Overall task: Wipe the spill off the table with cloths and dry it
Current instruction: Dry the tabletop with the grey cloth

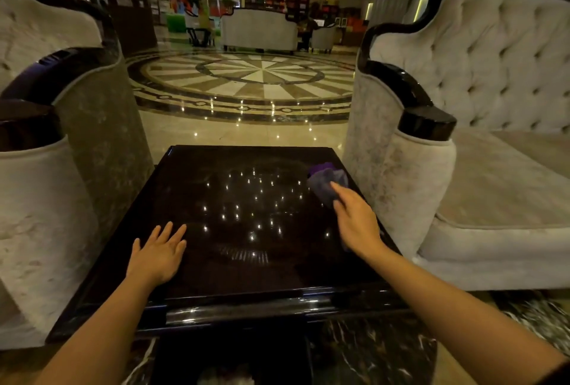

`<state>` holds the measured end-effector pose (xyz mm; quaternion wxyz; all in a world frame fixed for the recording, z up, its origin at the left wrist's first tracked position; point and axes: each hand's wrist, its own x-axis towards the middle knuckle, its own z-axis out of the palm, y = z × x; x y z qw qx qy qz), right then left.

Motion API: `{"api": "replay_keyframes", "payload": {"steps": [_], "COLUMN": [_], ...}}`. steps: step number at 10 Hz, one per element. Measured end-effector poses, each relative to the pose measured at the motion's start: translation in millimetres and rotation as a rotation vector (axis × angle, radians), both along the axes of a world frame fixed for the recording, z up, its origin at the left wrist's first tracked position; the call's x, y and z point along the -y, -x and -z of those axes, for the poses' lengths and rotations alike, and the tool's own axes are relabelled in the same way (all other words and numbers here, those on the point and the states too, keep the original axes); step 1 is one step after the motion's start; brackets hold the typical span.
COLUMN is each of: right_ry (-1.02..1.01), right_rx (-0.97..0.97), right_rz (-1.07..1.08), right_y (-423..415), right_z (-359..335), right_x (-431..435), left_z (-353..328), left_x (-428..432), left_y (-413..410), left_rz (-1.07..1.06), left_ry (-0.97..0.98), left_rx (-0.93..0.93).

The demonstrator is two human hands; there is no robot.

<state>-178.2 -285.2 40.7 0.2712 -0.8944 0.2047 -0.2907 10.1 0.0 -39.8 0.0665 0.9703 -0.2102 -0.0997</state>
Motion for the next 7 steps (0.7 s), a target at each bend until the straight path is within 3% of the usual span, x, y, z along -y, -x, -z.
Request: {"api": "replay_keyframes", "payload": {"steps": [1,2,5,6,7], "right_ry": [0.129,0.005,0.075,0.29,0.302], "right_rx": [-0.349,-0.709,-0.894,-0.955,-0.848], "right_rz": [0.153,0.088,0.067,0.148,0.131], "right_y": [-15.8,-18.2,-16.9,-22.6,-30.0], "right_z": [26.9,54.9,58.5,46.9,40.2], "right_x": [18.7,26.1,24.3,11.0,-8.8], "left_z": [-6.2,-8.3,-13.6,-16.9,-23.7], "left_x": [1.2,2.1,6.8,7.5,9.7], "left_y": [2.1,3.5,15.0,21.0,25.4], "left_rz": [0.0,0.009,0.03,0.049,0.053], "left_ry": [-0.033,-0.066,-0.115,-0.106,-0.09], "left_rx": [0.007,0.011,0.23,0.323,0.334]}}
